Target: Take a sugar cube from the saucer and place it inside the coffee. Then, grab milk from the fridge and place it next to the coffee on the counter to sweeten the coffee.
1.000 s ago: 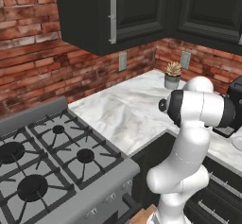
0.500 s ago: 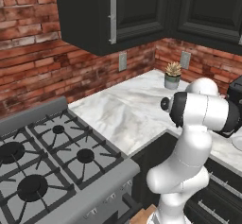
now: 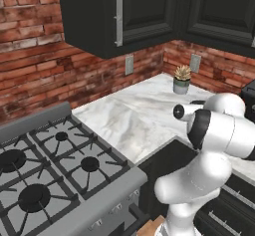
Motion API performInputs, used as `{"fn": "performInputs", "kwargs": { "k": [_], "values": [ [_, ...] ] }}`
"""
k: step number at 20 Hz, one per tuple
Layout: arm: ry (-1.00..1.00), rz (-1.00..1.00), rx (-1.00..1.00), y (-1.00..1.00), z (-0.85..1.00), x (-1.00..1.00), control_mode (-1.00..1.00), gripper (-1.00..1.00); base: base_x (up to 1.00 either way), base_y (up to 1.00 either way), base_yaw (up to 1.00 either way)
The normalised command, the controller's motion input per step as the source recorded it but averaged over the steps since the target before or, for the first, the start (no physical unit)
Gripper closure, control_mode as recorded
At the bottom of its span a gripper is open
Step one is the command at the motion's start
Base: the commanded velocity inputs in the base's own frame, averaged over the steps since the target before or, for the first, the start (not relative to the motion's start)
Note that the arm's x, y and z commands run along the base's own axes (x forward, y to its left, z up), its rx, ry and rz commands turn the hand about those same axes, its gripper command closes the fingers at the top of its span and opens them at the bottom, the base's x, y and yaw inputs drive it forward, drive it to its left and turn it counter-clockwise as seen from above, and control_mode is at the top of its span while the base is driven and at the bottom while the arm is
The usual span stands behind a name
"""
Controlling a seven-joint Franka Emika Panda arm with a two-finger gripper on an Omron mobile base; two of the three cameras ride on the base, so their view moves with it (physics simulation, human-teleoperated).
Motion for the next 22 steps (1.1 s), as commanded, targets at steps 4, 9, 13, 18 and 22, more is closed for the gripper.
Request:
{"fn": "performInputs", "kwargs": {
  "k": [4,9,13,18,22],
  "values": [
    [-0.09,0.00,0.00,0.00,0.63,-0.13,-1.00,-1.00,0.00,0.00,0.00],
    [-0.06,0.00,0.00,0.12,0.56,0.00,-1.00,-1.00,0.00,0.00,0.00],
    [-0.11,0.00,0.00,0.14,0.78,-0.19,-1.00,-1.00,0.00,0.00,0.00],
    [-0.11,0.00,-0.05,0.36,0.96,-0.69,-1.00,-1.00,0.00,0.00,0.00],
    [-0.04,0.00,-0.05,0.39,1.00,-0.71,-1.00,-1.00,0.00,0.00,0.00]
  ]
}}
